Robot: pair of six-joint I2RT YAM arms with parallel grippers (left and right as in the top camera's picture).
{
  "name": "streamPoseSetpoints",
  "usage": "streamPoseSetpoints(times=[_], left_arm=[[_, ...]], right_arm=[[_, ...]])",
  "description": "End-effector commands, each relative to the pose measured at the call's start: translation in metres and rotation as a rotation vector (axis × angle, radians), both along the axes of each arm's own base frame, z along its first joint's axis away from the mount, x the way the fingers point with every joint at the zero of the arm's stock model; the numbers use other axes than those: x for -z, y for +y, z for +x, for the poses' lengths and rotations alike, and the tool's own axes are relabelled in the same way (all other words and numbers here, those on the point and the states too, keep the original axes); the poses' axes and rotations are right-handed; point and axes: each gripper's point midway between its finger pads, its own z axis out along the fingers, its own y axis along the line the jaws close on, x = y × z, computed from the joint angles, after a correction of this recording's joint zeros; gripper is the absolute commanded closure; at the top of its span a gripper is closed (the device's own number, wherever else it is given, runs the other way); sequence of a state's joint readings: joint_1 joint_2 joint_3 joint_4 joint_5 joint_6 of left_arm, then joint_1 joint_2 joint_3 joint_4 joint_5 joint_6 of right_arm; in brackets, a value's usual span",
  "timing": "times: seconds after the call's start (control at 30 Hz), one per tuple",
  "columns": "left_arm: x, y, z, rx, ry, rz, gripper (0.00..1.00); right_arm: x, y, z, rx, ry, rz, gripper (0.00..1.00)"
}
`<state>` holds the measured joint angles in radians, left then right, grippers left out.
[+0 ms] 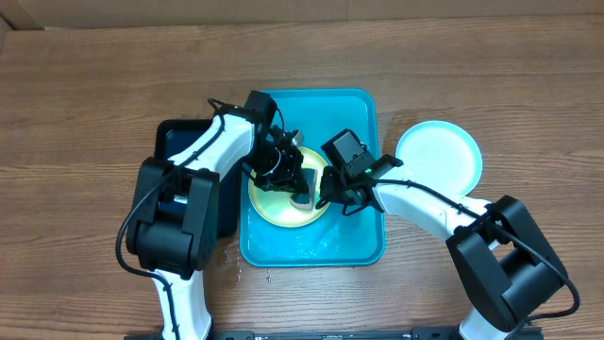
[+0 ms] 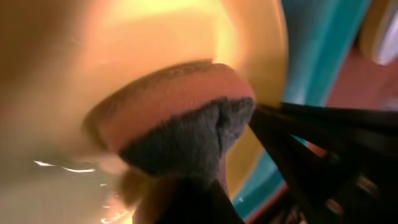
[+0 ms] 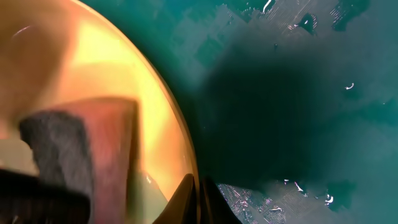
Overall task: Clean dirty plates on tray and stack at the side
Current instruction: 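Scrub the yellow plate with the sponge while right gripper holds its rim, then place the sponge in the black tray and release it with left gripper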
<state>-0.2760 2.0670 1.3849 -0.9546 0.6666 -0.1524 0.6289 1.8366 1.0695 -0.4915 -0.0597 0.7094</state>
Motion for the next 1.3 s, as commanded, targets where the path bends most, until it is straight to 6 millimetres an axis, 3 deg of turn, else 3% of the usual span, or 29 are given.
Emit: streamPoseSetpoints(times=[0.0,0.13,0.23,0.4,0.5,0.67,0.83,1.1,1.27], left_arm=[[-0.033,0.000,0.020,-0.004,-0.065,-0.118,0.96],[-0.069,0.033,0.031,-0.037,-0.159,-0.085,0.96],[-0.084,0.074,0.036,-0.096,-0.223,0.047,0.96],[-0.086,0.164,0.031,-0.285,-0.209,0.426,0.96],[-0.079,0.195,0.022,-0.337,-0.158,0.559,0.96],[-0.050,0.208,0.003,-0.310,-0.076,0.640,0.96],[-0.017,0.208,-0.009,-0.314,-0.056,0.650,0.92],[-0.012,0.207,-0.011,-0.320,-0.049,0.644,0.92],[-0.026,0.203,-0.002,-0.325,-0.062,0.611,0.52]], right_arm=[[0.006,-0.002,-0.005,-0.007,0.011,-0.017,0.95],[0.006,-0.002,-0.005,-0.007,0.014,-0.018,0.96],[0.006,-0.002,-0.005,-0.006,0.013,-0.018,0.95],[0.006,-0.002,-0.005,-0.006,0.013,-0.018,0.95],[0.006,-0.002,-0.005,-0.006,0.013,-0.018,0.95],[0.006,-0.002,-0.005,-0.006,0.013,-0.018,0.96],[0.007,-0.003,-0.006,-0.006,0.017,-0.021,0.95],[0.007,-0.003,-0.006,-0.006,0.017,-0.021,0.95],[0.007,-0.003,-0.006,-0.007,0.017,-0.021,0.95]])
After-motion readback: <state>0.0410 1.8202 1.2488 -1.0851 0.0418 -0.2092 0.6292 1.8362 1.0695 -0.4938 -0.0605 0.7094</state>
